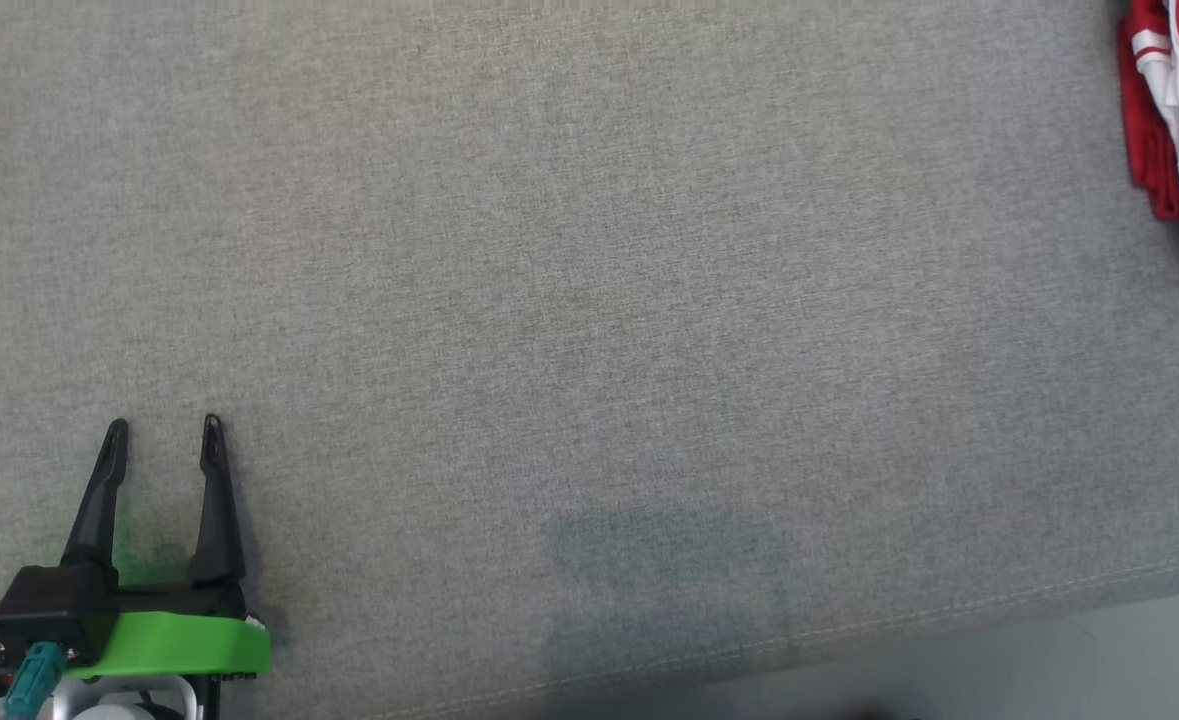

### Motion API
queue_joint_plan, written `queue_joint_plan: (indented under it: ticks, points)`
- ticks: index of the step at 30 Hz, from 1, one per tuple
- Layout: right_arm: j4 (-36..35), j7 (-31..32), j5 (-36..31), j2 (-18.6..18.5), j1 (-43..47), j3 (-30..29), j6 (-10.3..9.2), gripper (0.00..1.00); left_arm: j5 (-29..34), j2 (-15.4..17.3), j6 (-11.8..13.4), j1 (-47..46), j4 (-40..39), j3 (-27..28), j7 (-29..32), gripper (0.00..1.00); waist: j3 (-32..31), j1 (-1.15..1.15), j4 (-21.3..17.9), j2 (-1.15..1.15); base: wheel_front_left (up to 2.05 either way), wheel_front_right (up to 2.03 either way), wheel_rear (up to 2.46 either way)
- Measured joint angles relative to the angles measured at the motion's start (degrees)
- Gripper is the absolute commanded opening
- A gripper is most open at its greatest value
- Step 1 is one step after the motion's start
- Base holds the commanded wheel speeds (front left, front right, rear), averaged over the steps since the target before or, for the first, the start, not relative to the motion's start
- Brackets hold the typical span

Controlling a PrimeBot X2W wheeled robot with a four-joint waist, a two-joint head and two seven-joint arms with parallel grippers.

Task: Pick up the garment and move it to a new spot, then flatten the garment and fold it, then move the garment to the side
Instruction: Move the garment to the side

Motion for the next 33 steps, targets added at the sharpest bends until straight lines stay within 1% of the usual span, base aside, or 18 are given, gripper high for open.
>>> queue_joint_plan:
  ticks: [3, 7, 11, 17, 21, 24, 28, 31, 33]
  points:
    - [-8.4, 0.0, -3.1, 1.7, 4.9, -2.3, 0.00, 1.00, -0.2, -0.6, 0.0, 0.2, 0.6, 0.3, 0.0, 1.00, -1.6, 0.00, -0.6, 0.00, 0.00, 0.00, 0.00]
    - [-19.7, 0.0, -5.1, 7.1, 13.6, -6.5, 0.00, 1.00, -0.9, -1.8, 0.0, 1.0, 1.8, 0.4, 0.0, 1.00, -4.6, 0.00, -1.3, 0.00, 0.00, 0.00, 0.00]
    - [-29.8, -0.1, -6.4, 11.8, 24.3, -7.2, 0.00, 1.00, -1.8, -2.7, 0.0, 1.9, 3.0, 0.3, 0.0, 1.00, -8.4, 0.00, -1.7, 0.00, 0.00, 0.00, 0.00]
    - [-43.1, 0.3, -7.9, 17.9, 39.4, -6.0, 0.00, 1.00, -2.8, -3.5, 0.3, 4.7, 4.4, 0.0, 0.0, 1.00, -14.9, 0.00, -1.7, 0.00, 0.00, 0.00, 0.00]
    - [-49.0, 0.9, -8.8, 22.9, 48.2, -7.4, 0.00, 1.00, -4.2, -3.5, 1.3, 6.7, 5.2, -0.9, 0.0, 1.00, -19.3, -0.01, -1.6, 0.00, 0.00, 0.00, 0.00]
    - [-51.7, 0.7, -11.6, 26.8, 53.2, -6.9, 0.00, 1.00, -5.2, -3.6, 2.1, 7.8, 5.4, -1.8, 0.0, 1.00, -22.2, -0.01, -1.4, 0.00, 0.00, 0.00, 0.00]
    - [-51.8, 0.2, -15.3, 29.8, 58.6, -4.9, 0.00, 1.00, -5.8, -3.6, 2.7, 8.8, 6.4, -2.9, 0.0, 1.00, -25.6, -0.01, -1.2, 0.00, 0.00, 0.00, 0.00]
    - [-51.0, 0.0, -16.0, 31.2, 61.1, -3.6, -0.01, 1.00, -6.1, -3.7, 2.7, 9.2, 7.5, -3.1, 0.0, 1.00, -27.8, -0.01, -1.0, 0.00, 0.00, 0.00, 0.00]
    - [-50.9, 0.0, -16.9, 31.4, 61.7, -1.8, 0.00, 1.00, -5.7, -3.7, 3.3, 9.3, 8.9, -2.8, 0.0, 1.00, -28.9, -0.01, -0.7, 0.00, 0.00, 0.00, 0.00]
